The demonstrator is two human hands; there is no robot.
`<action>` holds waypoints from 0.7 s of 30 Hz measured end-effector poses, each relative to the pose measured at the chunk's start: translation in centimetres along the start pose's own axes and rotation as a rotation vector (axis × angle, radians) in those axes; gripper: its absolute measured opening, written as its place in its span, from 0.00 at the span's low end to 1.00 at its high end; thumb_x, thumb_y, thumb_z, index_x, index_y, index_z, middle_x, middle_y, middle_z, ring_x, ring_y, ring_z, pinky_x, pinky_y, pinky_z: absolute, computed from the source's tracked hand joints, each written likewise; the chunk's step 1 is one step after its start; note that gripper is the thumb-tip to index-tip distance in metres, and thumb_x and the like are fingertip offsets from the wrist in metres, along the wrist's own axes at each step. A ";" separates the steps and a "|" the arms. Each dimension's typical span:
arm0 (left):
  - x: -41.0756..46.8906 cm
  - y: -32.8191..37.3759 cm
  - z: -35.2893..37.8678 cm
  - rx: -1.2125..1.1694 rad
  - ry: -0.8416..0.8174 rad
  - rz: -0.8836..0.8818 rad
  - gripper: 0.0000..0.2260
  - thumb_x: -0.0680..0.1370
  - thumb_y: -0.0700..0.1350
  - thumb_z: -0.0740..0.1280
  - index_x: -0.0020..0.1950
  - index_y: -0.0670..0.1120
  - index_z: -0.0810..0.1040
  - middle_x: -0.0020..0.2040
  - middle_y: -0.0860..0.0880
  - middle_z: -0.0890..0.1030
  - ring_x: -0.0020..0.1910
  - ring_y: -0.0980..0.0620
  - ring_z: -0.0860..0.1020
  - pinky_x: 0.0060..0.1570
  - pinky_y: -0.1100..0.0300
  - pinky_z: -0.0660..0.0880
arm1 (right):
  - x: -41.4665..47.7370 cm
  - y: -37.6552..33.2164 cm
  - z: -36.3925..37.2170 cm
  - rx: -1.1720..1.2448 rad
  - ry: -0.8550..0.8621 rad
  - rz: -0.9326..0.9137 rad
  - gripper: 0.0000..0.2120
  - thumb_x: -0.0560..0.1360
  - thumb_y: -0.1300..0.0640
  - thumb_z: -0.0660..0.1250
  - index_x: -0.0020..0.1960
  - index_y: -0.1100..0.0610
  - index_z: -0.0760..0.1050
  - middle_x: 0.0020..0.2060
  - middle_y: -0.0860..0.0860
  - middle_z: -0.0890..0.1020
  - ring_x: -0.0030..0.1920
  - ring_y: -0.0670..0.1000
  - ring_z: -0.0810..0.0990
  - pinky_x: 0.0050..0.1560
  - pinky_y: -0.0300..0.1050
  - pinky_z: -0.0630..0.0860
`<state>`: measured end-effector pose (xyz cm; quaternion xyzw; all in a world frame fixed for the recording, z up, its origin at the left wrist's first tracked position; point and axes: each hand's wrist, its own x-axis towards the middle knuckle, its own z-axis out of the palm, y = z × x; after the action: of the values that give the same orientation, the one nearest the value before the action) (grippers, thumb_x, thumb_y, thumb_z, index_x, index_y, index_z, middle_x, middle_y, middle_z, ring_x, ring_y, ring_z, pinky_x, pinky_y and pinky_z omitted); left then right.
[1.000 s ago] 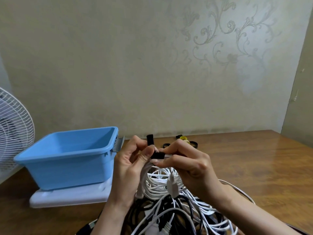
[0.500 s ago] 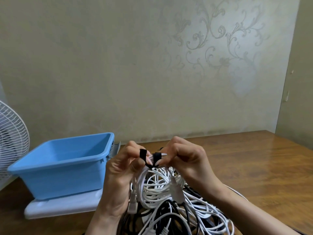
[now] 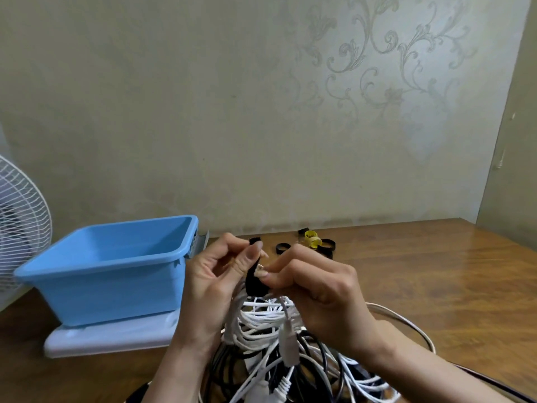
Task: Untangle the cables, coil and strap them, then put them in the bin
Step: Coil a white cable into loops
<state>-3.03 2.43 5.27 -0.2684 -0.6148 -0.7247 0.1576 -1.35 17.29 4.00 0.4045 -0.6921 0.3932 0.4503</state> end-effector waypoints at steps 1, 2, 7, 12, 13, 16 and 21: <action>0.0 0.0 0.0 -0.004 -0.006 -0.026 0.15 0.64 0.59 0.74 0.35 0.48 0.80 0.33 0.52 0.80 0.34 0.56 0.76 0.35 0.66 0.74 | 0.0 -0.1 0.0 -0.034 -0.014 -0.023 0.10 0.76 0.65 0.68 0.36 0.66 0.78 0.36 0.57 0.78 0.36 0.53 0.79 0.36 0.42 0.75; 0.1 -0.1 0.0 -0.011 -0.015 -0.056 0.13 0.64 0.57 0.74 0.34 0.48 0.81 0.33 0.51 0.80 0.34 0.56 0.77 0.35 0.66 0.74 | -0.1 -0.1 0.0 -0.066 -0.034 -0.040 0.14 0.78 0.62 0.66 0.35 0.66 0.78 0.36 0.58 0.78 0.35 0.54 0.78 0.36 0.42 0.74; 0.2 0.3 -0.4 -0.052 -0.154 -0.241 0.07 0.67 0.42 0.76 0.32 0.46 0.80 0.29 0.49 0.77 0.30 0.56 0.74 0.29 0.67 0.72 | 0.0 -0.5 -0.2 -0.175 -0.148 -0.115 0.10 0.77 0.63 0.66 0.38 0.64 0.77 0.40 0.54 0.74 0.37 0.47 0.70 0.42 0.30 0.65; 0.4 -0.1 -1.4 -0.062 -0.272 -0.409 0.08 0.62 0.46 0.76 0.34 0.45 0.79 0.33 0.43 0.77 0.32 0.53 0.76 0.31 0.65 0.73 | -0.2 -0.3 -0.7 -0.228 -0.265 -0.138 0.17 0.70 0.73 0.69 0.52 0.57 0.70 0.50 0.51 0.67 0.38 0.47 0.72 0.33 0.43 0.73; 0.3 -0.3 -1.4 -0.075 -0.265 -0.454 0.09 0.62 0.43 0.76 0.37 0.44 0.79 0.36 0.40 0.78 0.34 0.50 0.76 0.32 0.62 0.73 | -0.2 -0.3 -0.7 -0.246 -0.265 -0.137 0.19 0.70 0.73 0.68 0.54 0.56 0.70 0.50 0.51 0.67 0.38 0.50 0.74 0.32 0.45 0.74; 0.4 -0.8 -1.1 -0.094 -0.234 -0.500 0.17 0.62 0.37 0.79 0.42 0.39 0.74 0.39 0.38 0.76 0.37 0.46 0.74 0.34 0.59 0.72 | 0.0 -0.2 -0.7 -0.284 -0.235 -0.090 0.23 0.68 0.72 0.67 0.58 0.53 0.70 0.51 0.50 0.69 0.40 0.52 0.77 0.31 0.49 0.75; 0.1 -0.2 0.1 -0.035 -0.135 -0.363 0.07 0.66 0.47 0.70 0.34 0.43 0.81 0.31 0.43 0.76 0.31 0.51 0.74 0.29 0.64 0.71 | 0.8 0.6 -1.1 -0.147 -0.185 0.079 0.10 0.71 0.66 0.68 0.51 0.58 0.78 0.47 0.51 0.77 0.44 0.48 0.79 0.40 0.44 0.77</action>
<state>-3.19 2.57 5.17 -0.2039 -0.6495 -0.7321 -0.0220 -1.84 18.33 4.97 0.3775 -0.7731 0.3196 0.3971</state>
